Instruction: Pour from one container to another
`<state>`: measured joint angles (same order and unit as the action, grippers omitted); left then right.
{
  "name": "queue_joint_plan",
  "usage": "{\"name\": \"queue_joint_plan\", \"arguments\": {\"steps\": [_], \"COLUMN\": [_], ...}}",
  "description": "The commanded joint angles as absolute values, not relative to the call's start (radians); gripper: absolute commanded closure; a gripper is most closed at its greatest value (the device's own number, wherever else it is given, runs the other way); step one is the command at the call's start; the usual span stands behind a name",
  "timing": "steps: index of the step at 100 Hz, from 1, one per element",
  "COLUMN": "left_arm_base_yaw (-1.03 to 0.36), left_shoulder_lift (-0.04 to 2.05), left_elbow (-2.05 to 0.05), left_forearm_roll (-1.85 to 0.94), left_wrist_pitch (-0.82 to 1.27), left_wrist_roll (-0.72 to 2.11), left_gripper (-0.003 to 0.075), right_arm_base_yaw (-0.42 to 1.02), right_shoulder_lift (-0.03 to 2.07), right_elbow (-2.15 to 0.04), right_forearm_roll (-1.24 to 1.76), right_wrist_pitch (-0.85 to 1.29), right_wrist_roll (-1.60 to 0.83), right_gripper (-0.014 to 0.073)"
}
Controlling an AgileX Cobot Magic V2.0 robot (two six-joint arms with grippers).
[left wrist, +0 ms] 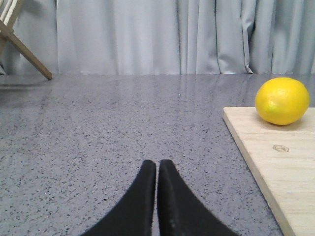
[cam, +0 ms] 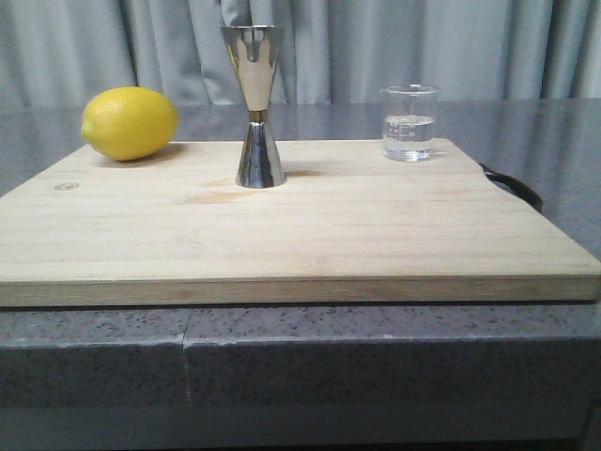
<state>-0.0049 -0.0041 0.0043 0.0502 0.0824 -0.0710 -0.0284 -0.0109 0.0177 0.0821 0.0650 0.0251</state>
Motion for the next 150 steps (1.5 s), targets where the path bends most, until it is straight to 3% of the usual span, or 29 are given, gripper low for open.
{"name": "queue_joint_plan", "arguments": {"steps": [1, 119, 150], "left_arm_base_yaw": [-0.012, -0.012, -0.012], "left_shoulder_lift": [-0.031, -0.031, 0.005], "left_elbow": [0.041, 0.031, -0.114], "left_forearm_roll": [0.044, -0.014, -0.063], "left_wrist_pitch": [0.007, -0.055, -0.007], "left_wrist_roll": [-0.081, -0.086, -0.085], "left_gripper": [0.0739, 0.0739, 0.0739], "right_arm_base_yaw": [-0.034, -0.034, -0.032], "right_shoulder_lift": [-0.029, -0.029, -0.002], "right_elbow": [0.04, 0.038, -0.152], "right_forearm_roll": [0.082, 0.082, 0.082], "right_wrist_pitch": [-0.018, -0.025, 0.172], "right_wrist_roll": [0.022, 0.022, 0.018], "right_gripper": [0.0669, 0.0669, 0.0669]}}
